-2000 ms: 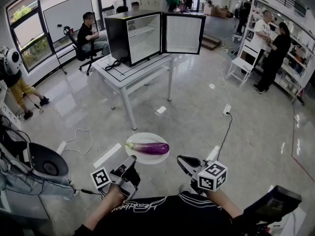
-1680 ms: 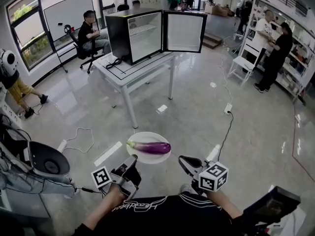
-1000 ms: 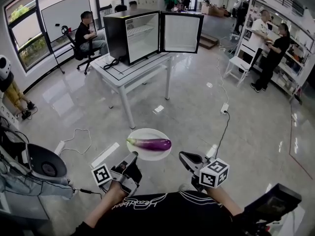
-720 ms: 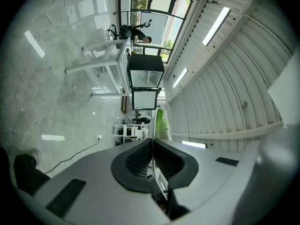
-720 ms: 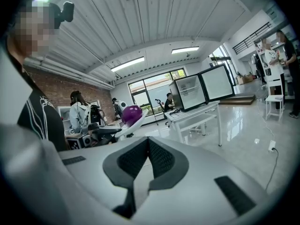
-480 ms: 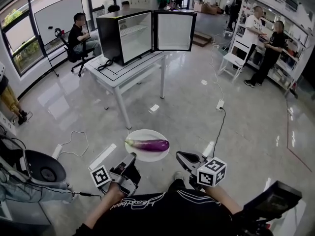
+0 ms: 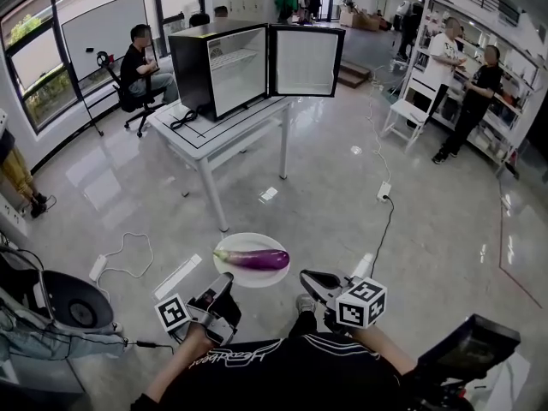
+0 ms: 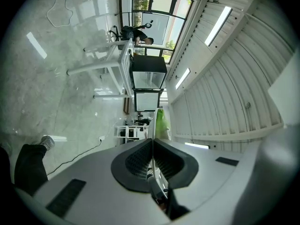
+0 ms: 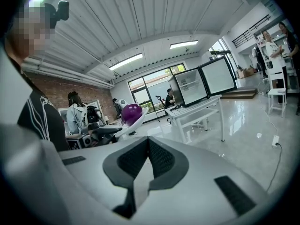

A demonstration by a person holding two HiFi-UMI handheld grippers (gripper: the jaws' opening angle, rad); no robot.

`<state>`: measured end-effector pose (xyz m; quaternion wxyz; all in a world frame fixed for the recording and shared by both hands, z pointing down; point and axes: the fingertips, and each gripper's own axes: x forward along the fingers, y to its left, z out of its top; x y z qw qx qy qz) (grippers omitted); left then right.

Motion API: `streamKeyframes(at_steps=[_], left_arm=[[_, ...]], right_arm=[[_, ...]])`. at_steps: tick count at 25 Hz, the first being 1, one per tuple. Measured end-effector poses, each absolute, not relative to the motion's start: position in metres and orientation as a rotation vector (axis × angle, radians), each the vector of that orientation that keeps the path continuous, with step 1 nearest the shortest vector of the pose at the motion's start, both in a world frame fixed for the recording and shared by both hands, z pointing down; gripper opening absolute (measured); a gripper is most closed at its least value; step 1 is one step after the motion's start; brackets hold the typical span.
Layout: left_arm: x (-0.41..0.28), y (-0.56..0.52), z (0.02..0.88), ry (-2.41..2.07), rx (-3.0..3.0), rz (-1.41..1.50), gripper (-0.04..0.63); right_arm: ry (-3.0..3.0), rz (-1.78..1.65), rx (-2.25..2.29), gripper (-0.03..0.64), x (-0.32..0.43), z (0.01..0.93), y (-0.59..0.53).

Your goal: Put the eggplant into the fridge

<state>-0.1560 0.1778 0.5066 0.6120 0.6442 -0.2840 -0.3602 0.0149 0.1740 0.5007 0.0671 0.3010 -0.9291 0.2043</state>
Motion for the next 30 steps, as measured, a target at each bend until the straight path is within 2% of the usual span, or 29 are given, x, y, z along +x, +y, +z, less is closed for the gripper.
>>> streamKeyframes(at_steps=[18, 30], left_arm=[[-0.137, 0.081, 0.523, -0.738, 1.432, -0.849, 0.017], [-0.06, -0.068, 0.514, -0.728, 1.442, -0.821, 0.017]], right_arm=[[-2.806, 0.709, 0.807, 0.006, 0.03, 0.519, 0.061], [-2.814, 0.759, 0.869, 0.006, 0.108, 0.512, -0.088]])
